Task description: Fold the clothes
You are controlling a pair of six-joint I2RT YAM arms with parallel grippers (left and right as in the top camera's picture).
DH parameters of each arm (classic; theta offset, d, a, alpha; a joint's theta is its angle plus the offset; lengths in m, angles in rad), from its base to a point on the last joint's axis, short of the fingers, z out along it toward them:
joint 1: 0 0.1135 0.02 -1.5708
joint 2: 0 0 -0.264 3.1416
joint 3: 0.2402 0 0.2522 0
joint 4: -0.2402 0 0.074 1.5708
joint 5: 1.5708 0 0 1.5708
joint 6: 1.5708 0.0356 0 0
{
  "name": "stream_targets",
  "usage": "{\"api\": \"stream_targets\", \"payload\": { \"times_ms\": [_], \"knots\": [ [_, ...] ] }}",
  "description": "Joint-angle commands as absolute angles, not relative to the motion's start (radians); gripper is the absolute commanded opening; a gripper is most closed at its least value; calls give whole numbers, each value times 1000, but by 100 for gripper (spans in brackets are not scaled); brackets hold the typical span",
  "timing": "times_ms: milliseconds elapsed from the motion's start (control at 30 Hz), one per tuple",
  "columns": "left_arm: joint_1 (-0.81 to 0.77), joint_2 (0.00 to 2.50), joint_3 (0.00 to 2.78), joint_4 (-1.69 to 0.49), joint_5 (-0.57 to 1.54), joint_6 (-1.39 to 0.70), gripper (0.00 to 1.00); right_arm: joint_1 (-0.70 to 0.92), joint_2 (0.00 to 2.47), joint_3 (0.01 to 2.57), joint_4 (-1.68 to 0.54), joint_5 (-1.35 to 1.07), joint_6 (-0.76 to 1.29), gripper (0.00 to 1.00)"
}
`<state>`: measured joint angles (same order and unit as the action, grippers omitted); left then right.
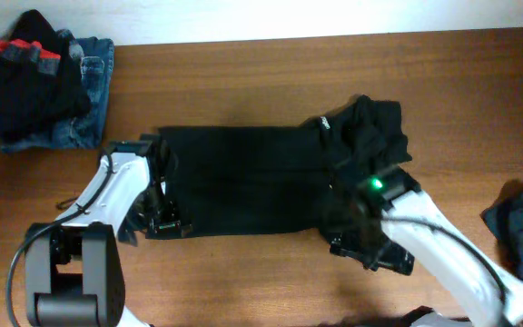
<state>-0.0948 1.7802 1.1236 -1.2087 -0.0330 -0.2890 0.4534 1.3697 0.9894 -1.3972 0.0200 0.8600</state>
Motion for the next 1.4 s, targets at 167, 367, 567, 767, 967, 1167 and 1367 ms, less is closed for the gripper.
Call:
{"api": "stream_targets", "payload": {
  "times_ms": [167,367,567,767,967,1167,1367],
  "knots": [
    [-96,1758,1076,-1123,34,-302,99,464,1242,841,-1278,-87,942,99],
    [-96,1758,1076,-1110,34,-302,99,463,1242,690,-1085,-92,968,99],
    [-96,1758,1076,-1103,33,-302,99,463,1242,637,-1031,3,982,99],
    [-96,1758,1076,-1099,34,-302,99,463,1243,636,-1003,15,982,99],
    [-96,1758,1076,-1099,34,-302,99,463,1257,626,-946,12,986,99],
    [-96,1758,1076,-1099,33,-302,99,434,1275,615,-926,13,1004,98],
    [-96,1758,1076,-1095,31,-302,99,316,1284,592,-923,11,977,99]
  ]
}}
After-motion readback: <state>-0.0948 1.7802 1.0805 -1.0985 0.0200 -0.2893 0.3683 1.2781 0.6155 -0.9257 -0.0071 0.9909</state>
